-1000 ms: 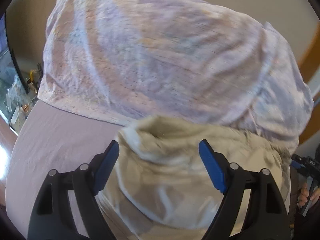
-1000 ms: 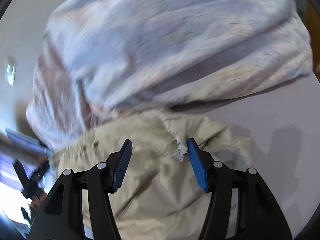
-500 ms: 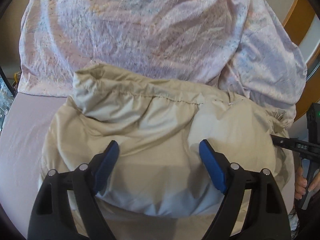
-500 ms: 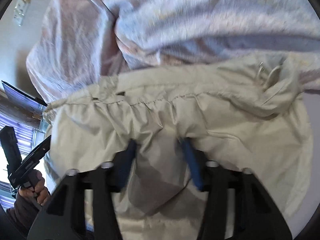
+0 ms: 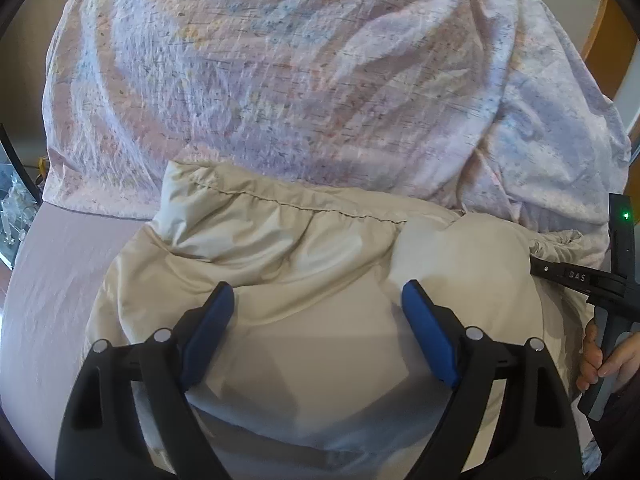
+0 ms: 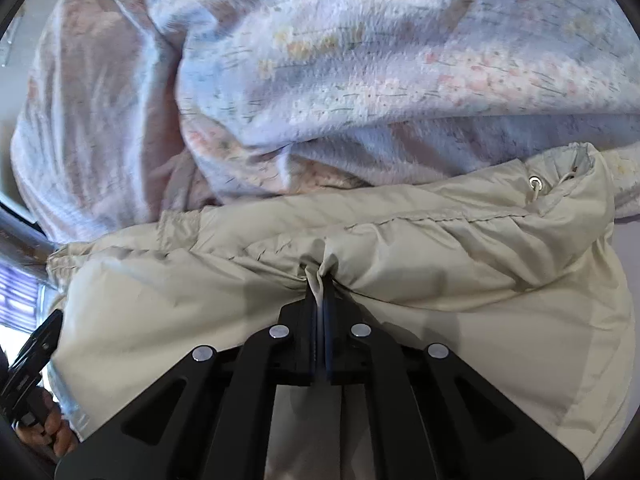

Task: Fold large clothes
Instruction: 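Grasp the folded jacket edge with both tools, pinching the gathered seam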

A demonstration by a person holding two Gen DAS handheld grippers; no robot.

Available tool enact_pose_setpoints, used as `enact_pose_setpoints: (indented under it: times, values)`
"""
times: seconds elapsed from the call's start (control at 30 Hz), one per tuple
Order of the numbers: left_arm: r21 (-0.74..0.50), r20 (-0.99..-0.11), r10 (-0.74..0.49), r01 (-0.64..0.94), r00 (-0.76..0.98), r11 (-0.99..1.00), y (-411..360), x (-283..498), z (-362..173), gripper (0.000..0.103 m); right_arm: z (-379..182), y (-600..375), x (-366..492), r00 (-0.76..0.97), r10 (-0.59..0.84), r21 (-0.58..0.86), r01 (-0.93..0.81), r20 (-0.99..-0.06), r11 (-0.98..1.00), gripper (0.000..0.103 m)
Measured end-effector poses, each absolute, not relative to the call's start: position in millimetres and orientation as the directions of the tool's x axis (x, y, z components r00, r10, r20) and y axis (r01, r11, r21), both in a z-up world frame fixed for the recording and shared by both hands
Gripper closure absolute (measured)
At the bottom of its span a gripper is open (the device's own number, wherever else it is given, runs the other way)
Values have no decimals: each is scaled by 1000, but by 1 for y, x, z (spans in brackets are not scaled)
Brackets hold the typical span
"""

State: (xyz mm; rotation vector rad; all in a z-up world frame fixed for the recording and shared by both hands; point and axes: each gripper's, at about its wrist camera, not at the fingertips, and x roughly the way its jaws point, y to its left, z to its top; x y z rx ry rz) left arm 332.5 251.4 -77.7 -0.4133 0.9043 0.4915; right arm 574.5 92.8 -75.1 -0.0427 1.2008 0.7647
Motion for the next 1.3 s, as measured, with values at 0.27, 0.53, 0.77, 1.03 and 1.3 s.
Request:
enact_pose_setpoints:
  times: [0.27,0.53,0.77,1.03,1.3]
  values:
    - [-119,-808,266,-589,525,800,254,334,-74,17,-92,111,583,186,477,320,-533,-859,784,101]
    - [-18,-818,349,-628,457,778,263,343,-102,13,-94,103,584,177,513,365,-515,-840,775,99]
    - [20,-824,378,-644,422,764,279,358,-122,8,-69,53,583,253,542,361,-517,-801,776,57]
    - [6,-833,364,-650,418,760,293,366,-134,4,-70,-7,586,366,457,286,-433,-811,855,53]
    - [-8,-831,356,-649,427,761,303,365,-151,2,-104,13,585,406,339,135,-453,-848,881,50]
